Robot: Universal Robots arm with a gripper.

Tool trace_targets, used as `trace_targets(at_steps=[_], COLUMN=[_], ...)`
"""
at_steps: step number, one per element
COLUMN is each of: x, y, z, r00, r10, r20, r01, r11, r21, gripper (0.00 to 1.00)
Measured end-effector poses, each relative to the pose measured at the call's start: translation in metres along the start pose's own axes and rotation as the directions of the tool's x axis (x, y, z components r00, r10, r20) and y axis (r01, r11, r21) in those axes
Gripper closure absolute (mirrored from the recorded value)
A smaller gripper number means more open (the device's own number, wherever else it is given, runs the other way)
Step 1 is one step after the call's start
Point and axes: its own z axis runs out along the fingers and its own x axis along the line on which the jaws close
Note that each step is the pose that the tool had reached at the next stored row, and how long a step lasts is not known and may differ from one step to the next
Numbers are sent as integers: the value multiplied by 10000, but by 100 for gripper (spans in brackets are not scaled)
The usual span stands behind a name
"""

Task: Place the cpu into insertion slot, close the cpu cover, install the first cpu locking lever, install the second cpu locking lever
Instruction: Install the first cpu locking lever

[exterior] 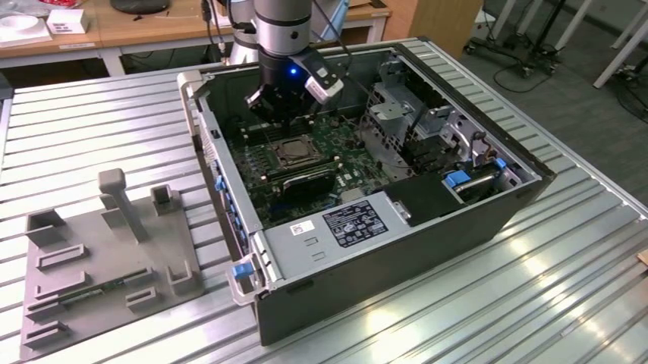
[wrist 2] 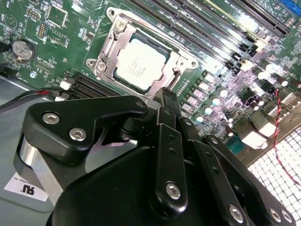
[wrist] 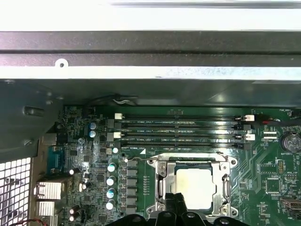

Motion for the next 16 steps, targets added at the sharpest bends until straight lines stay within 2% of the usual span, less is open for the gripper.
trace_targets(at_steps=[1, 3, 4, 11, 16], x=[0, 0, 0, 0, -3], y=[0, 0, 0, 0, 3], z=[0, 3, 2, 1, -53], r00=[10000, 9999, 9999, 9998, 9998], r10=[0, 6, 8, 10, 11], r20=[-17, -121, -144, -201, -202], r01=[0, -6, -8, -10, -11], r11=[10000, 10000, 10000, 10000, 10000], r21=[0, -3, -1, -2, -1], gripper=[89, 89, 89, 89, 89])
